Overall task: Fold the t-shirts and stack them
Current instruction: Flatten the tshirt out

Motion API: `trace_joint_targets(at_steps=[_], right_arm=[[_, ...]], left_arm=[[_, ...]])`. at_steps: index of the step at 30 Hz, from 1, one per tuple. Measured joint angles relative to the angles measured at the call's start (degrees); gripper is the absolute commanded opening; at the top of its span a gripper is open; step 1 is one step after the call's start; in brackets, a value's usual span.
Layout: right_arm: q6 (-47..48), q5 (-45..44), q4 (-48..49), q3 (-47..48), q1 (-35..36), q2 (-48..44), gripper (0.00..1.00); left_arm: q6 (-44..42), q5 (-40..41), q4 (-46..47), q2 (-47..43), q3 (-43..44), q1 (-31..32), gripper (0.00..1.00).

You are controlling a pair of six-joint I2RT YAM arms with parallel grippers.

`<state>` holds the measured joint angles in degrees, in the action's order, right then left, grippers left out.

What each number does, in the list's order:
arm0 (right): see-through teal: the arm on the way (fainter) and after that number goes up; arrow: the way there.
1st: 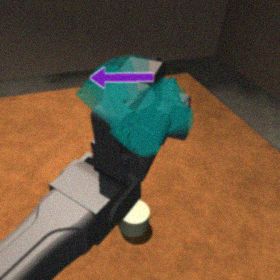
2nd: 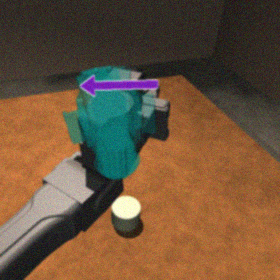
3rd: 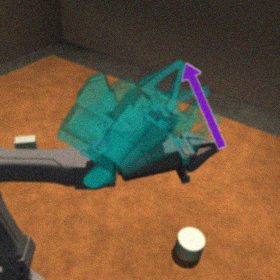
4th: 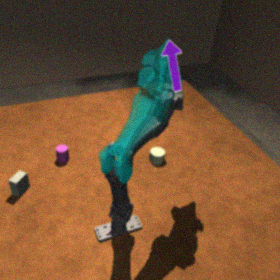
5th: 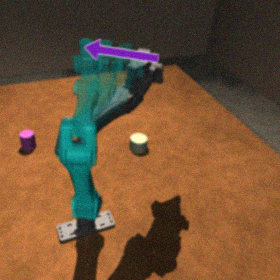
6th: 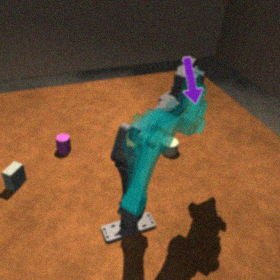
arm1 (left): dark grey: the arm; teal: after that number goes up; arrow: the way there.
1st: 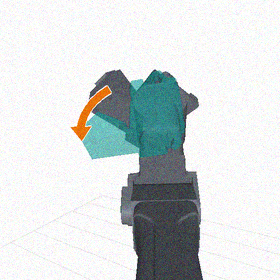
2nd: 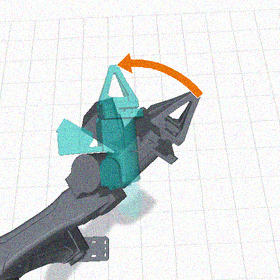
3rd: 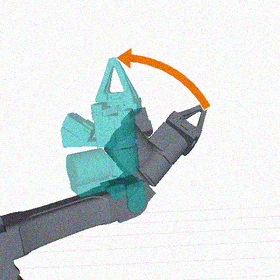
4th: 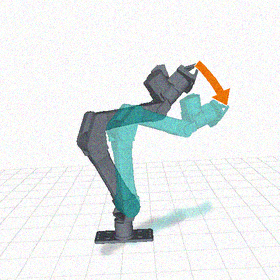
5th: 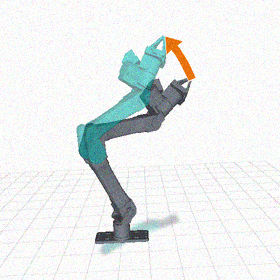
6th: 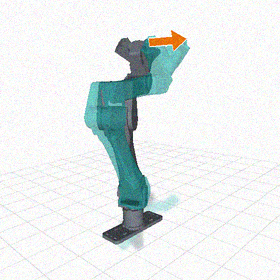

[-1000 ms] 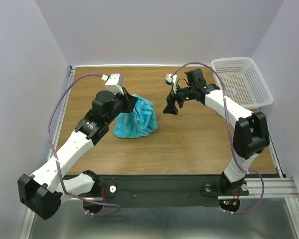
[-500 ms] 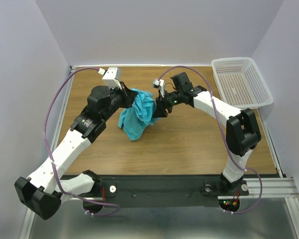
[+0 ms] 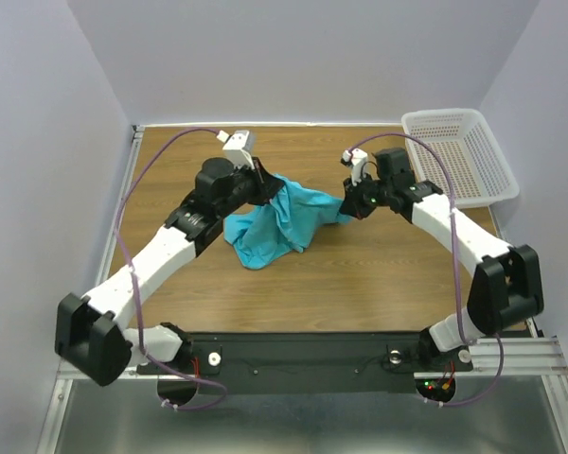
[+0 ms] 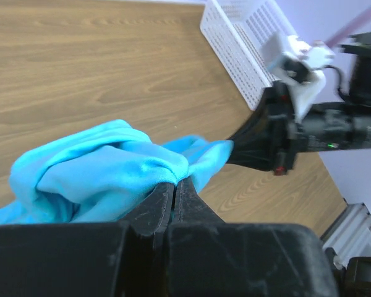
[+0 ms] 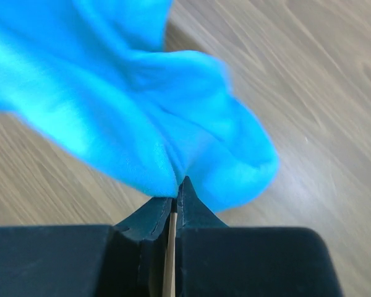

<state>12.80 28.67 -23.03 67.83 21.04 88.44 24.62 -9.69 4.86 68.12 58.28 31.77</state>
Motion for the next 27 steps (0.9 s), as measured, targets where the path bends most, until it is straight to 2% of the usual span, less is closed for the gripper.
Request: trace_joint_targets(at_steps=[2, 4, 5, 6, 7, 8, 9, 11, 12, 14, 17, 21, 24, 27], right_arm=[[-0.1, -2.1, -0.2, -3.1, -0.8, -3.5, 0.19], [-0.3, -4.7, -0.3, -6.1, -1.5, -6.6, 0.22], [-0.2, -5.7, -0.6, -7.2, -1.9, -7.6, 0.24], [-0.1, -6.9, -0.7, -8.4, -2.9, -8.9, 0.31], [-0.2, -7.6, -0.9, -8.8, -3.7, -9.6, 0.33], [0.0, -8.5, -1.0, -9.4, -5.1, -10.5, 0.37], [0.4, -9.6, -1.0, -9.9, -6.6, -11.7, 0.45], [0.9, -10.5, -0.9, -10.5, -8.1, -13.8, 0.54], [1.7, -10.4, -1.1, -10.7, -8.5, -15.3, 0.64], [3.3, -8.9, -1.3, -10.7, -8.5, -17.1, 0.74], [6.6, -4.0, -1.5, -10.7, -8.2, -18.6, 0.79], [9.6, 2.7, -1.8, -10.5, -8.2, -16.9, 0.79], [9.9, 6.8, -2.4, -8.4, -8.2, -11.6, 0.78], [9.2, 9.2, -2.4, -3.7, -8.2, -2.4, 0.77]], left_arm=[[1.4, -1.6, 3.0, 3.3, -0.6, 0.1, 0.00], [3.1, -3.0, 6.1, 8.1, -0.9, 0.9, 0.00], [3.8, -3.5, 7.3, 10.3, -0.9, 1.5, 0.03], [4.4, -4.1, 9.4, 13.2, -0.9, 2.5, 0.21], [4.9, -4.5, 10.7, 15.9, -0.7, 3.4, 0.32], [5.1, -5.0, 11.6, 18.5, -0.2, 4.3, 0.48], [6.0, -5.4, 12.4, 20.8, 0.2, 5.1, 0.53], [6.1, -6.2, 13.5, 25.7, 1.3, 6.7, 0.60], [6.3, -6.2, 13.6, 27.6, 1.6, 7.4, 0.66], [5.9, -5.7, 12.8, 28.5, 1.6, 8.2, 0.70], [3.9, -2.3, 11.6, 26.8, 1.6, 8.3, 0.77], [0.8, 3.1, 10.0, 16.6, -0.8, 6.0, 0.78], [-0.3, 6.8, 9.7, 5.2, -6.0, 1.4, 0.78], [-0.2, 9.2, 9.3, -1.9, -12.0, -4.0, 0.78]])
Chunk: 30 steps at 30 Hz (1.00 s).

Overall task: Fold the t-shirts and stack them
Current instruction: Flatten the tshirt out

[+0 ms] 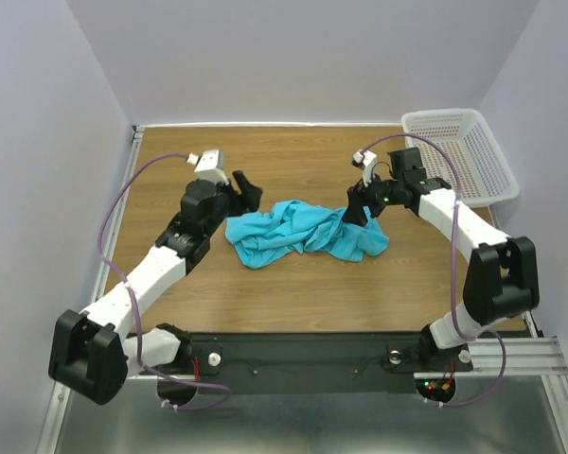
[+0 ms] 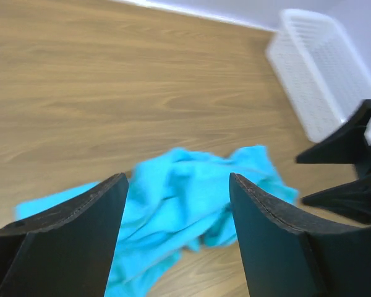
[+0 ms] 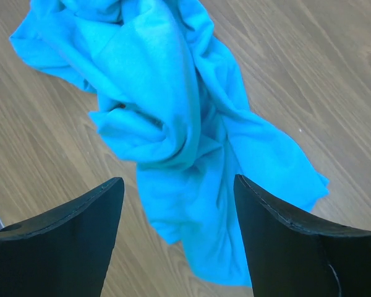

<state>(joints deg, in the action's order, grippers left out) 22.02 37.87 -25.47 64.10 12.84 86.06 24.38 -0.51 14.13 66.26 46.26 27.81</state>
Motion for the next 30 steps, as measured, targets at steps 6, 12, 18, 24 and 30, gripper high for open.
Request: trace_joint_targets(at_steps=[6, 12, 18, 24, 30], right_arm=[[-2.8, 1.6, -0.2, 5.3, 0.2, 8.1, 0.77], [-3.8, 1.9, -0.3, 6.3, 0.4, 8.2, 0.77], [-3.8, 2.0, -0.3, 6.3, 0.4, 8.2, 0.77], [-3.8, 2.0, -0.3, 6.2, 0.4, 7.9, 0.77], [-3.8, 1.9, -0.3, 6.2, 0.3, 7.7, 0.77]], left_arm=[[1.8, 1.4, -4.8, -2.4, -13.5, -6.7, 0.78], [2.3, 1.1, -6.9, 5.5, -12.7, -8.7, 0.78], [-0.3, 1.4, -7.1, 14.7, -5.8, -8.9, 0.76], [-3.1, 0.5, -8.3, 19.1, -1.1, -8.9, 0.57], [-5.1, -1.8, -11.6, 20.0, -0.3, -8.9, 0.64]])
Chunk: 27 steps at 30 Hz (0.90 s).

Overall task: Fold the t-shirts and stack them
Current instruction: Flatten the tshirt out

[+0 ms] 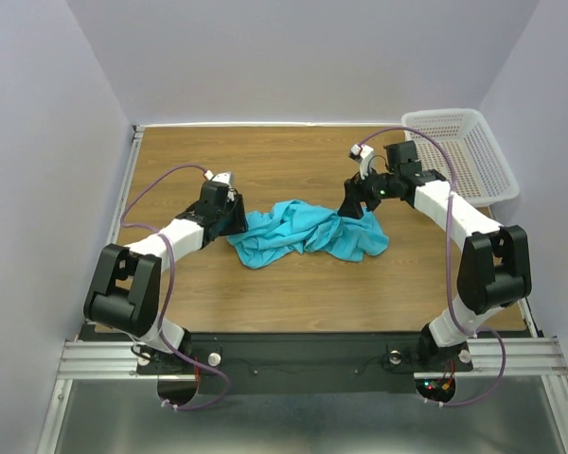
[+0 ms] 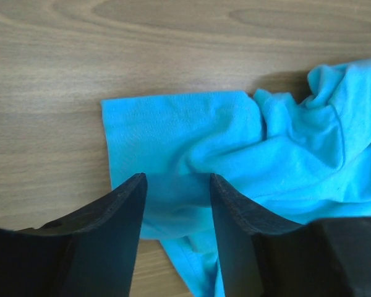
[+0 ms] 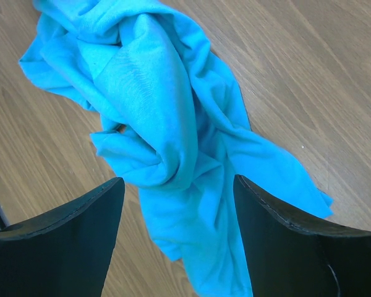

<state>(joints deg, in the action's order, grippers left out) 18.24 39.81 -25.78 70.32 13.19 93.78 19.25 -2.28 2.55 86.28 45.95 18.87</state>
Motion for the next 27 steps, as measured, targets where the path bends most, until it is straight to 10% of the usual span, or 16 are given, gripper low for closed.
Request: trace_joint_targets(at_steps=[11, 15, 19, 27], right_arm=[[0.0, 0.0, 0.0, 0.0, 0.0, 0.0, 0.77], [0.0, 0.0, 0.0, 0.0, 0.0, -0.1, 0.77], [0.0, -0.2, 0.0, 0.0, 0.0, -0.1, 0.77], [0.0, -0.5, 0.0, 0.0, 0.0, -0.5, 0.77]], left_arm=[[-3.5, -1.1, -7.1, 0.2, 3.8, 0.0, 0.61], [-4.0, -2.1, -7.2, 2.3, 4.6, 0.0, 0.42], [-4.5, -3.4, -7.7, 4.3, 5.1, 0.0, 0.00], [-5.7, -2.7, -9.3, 1.8, 7.2, 0.0, 0.00]])
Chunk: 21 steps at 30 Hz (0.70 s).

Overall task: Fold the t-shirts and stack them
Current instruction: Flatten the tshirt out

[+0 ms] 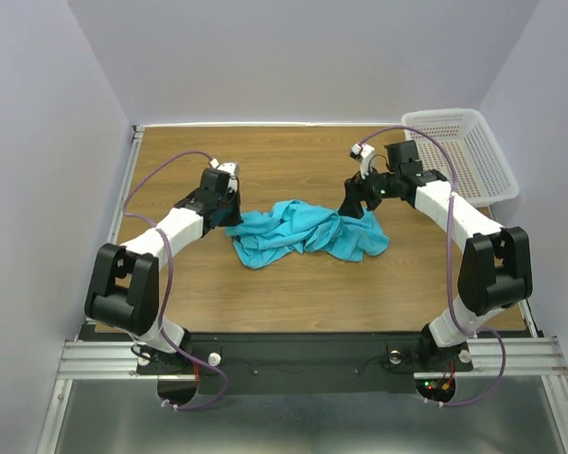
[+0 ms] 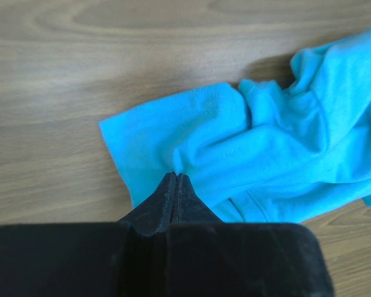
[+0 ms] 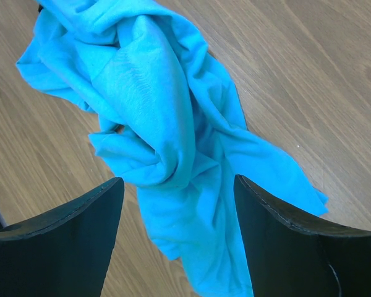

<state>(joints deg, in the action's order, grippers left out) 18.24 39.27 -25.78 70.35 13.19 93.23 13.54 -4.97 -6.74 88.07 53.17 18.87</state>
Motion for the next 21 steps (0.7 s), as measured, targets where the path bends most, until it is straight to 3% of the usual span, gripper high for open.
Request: trace_joint_targets(at_steps=[9, 21], right_arm=[[0.0, -2.6, -0.3, 0.6, 0.0, 0.0, 0.77], [-1.1, -10.2, -0.3, 3.0, 0.0, 0.2, 0.76]], left_arm=[[-3.7, 6.3, 1.1, -3.8, 10.7, 0.0, 0.00], [-6.7, 12.2, 1.4, 10.4, 18.3, -0.8, 0.00]])
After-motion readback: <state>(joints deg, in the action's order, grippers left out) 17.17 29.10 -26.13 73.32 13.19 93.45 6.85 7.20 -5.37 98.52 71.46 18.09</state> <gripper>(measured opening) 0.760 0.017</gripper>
